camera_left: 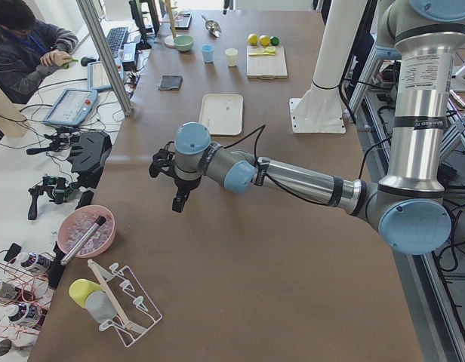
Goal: Place all cups on tray
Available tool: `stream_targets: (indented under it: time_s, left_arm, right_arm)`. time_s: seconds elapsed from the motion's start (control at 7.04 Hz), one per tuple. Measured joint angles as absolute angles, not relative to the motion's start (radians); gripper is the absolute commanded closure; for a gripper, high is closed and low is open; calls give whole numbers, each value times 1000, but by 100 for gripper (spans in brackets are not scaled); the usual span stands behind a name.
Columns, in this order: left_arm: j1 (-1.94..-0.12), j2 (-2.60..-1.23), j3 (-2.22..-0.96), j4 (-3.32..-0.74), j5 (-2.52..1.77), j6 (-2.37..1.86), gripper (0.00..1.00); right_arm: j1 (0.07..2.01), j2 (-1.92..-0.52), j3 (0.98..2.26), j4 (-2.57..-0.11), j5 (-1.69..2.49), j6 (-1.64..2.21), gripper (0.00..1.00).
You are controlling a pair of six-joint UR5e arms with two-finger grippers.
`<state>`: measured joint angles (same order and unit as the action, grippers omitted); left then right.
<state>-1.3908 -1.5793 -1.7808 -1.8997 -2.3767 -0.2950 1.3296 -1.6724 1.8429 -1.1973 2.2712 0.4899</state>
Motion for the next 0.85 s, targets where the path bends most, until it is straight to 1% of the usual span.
stream_targets:
  time_s: [0.28,0.57,0.85]
  left_arm:
    - [-1245,-1553,-1777,-2091,-2375,-580,2]
    - [-1106,-1547,-1776,-2177,-2290,-741,3]
    - [-1001,-1562,-1775,-2200,-2206,-832,26]
  right_arm:
    - [1223,-1648,1843,-1144,2220,640,0]
    - [1203,-1640,1845,-1135,2212,666,0]
    - [1202,-1637,1846,-1134,2212,669,0]
